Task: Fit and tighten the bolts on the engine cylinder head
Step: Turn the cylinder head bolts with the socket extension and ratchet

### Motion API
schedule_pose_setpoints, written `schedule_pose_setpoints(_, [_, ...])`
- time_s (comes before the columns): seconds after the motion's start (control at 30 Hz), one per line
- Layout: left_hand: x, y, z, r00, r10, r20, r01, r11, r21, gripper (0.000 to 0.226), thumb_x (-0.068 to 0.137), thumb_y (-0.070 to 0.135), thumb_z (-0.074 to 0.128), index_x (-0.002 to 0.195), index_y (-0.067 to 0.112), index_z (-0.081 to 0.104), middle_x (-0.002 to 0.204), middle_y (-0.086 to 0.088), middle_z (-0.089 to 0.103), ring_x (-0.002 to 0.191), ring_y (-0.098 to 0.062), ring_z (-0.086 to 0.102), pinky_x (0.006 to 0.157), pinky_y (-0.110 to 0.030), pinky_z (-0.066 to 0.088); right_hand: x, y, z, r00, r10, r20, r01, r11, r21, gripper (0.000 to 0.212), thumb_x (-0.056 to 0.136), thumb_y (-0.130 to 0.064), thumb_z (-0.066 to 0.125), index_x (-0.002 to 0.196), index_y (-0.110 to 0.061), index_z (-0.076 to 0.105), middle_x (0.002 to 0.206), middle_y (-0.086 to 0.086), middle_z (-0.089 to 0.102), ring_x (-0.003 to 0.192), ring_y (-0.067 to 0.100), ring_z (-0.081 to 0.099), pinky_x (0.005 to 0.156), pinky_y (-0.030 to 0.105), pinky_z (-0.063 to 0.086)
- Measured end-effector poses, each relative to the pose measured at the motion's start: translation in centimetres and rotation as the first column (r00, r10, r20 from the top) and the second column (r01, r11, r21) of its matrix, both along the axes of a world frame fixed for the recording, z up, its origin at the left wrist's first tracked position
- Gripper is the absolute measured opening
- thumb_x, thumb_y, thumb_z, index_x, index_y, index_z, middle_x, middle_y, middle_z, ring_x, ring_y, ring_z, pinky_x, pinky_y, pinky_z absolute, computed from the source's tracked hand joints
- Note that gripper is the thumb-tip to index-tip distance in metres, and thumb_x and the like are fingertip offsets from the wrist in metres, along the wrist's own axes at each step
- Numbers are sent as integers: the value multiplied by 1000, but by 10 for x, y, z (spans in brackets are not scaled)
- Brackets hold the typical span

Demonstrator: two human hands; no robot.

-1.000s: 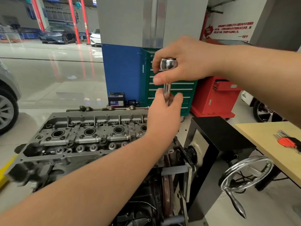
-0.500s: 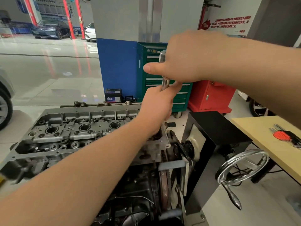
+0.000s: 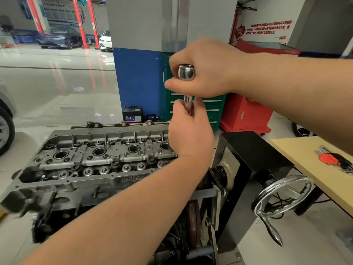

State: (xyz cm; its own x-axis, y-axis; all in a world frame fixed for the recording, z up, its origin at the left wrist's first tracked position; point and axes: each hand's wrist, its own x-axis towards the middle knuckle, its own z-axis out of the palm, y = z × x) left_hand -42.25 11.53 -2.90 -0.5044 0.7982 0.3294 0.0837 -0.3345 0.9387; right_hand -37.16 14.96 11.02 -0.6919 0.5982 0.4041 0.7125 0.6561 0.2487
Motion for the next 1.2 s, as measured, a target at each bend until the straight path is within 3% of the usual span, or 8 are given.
schedule_pose_setpoints(0.1, [-20,19,9,964,-263,39,265,962,-67,46,92,47,59,55,29,38,47,11,34,50,-17,30,56,-35,28,0,-8,-2,951,-307,42,299,944,139,73,86,-87,28,60,-22,49,65,2,49,58,20,45,56,34,37])
schedule_pose_setpoints(0.23, [-52,25,18,687,-725,55,726,680,-109,43,98,37,65,71,26,33,51,3,27,44,-18,20,48,-28,26,0,-9,0,933,-354,64,348,934,80,96,66,-100,12,57,-14,53,56,7,52,52,25,51,54,37,40])
schedule_pose_setpoints(0.4, [-33,11,12,928,-372,6,371,923,-98,36,101,44,59,78,23,41,63,5,46,54,-15,40,56,-31,36,5,9,10,993,-104,55,109,990,-93,84,71,-96,25,110,-33,63,85,-13,61,82,15,60,64,33,39])
schedule_pose_setpoints(0.53, [-9,1,1,976,-216,-21,214,975,-53,18,96,45,59,102,33,46,92,9,59,82,-7,59,67,-34,45,20,11,17,996,74,57,-52,944,-327,54,86,-81,49,134,-58,49,130,-17,62,113,9,57,90,31,42])
schedule_pose_setpoints(0.73, [2,0,-4,998,8,-69,-8,1000,-6,32,95,64,52,88,34,43,75,10,57,69,-11,56,65,-39,45,3,-1,-3,993,-108,-46,109,993,36,52,92,-71,42,74,-25,57,68,-5,55,63,14,51,55,32,32])
schedule_pose_setpoints(0.9, [-17,16,10,968,-249,38,251,965,-80,49,89,57,56,53,28,42,48,9,35,54,-19,29,60,-40,29,0,-6,2,931,-350,98,337,932,133,73,86,-85,26,58,-23,51,66,2,50,57,20,47,53,33,35])
schedule_pose_setpoints(1.0, [-33,22,18,884,-465,52,468,879,-89,44,92,50,65,73,19,41,58,-3,32,51,-18,26,57,-42,26,6,5,6,935,-346,78,346,938,9,81,80,-91,28,73,-18,64,69,1,58,61,20,55,55,33,38])
schedule_pose_setpoints(1.2, [-26,8,0,939,-343,-11,343,939,-3,41,98,53,57,71,29,38,65,7,43,59,-12,39,56,-27,37,17,15,3,995,94,-21,-95,993,-68,67,91,-78,26,103,-22,63,81,-5,61,75,16,55,65,35,37])
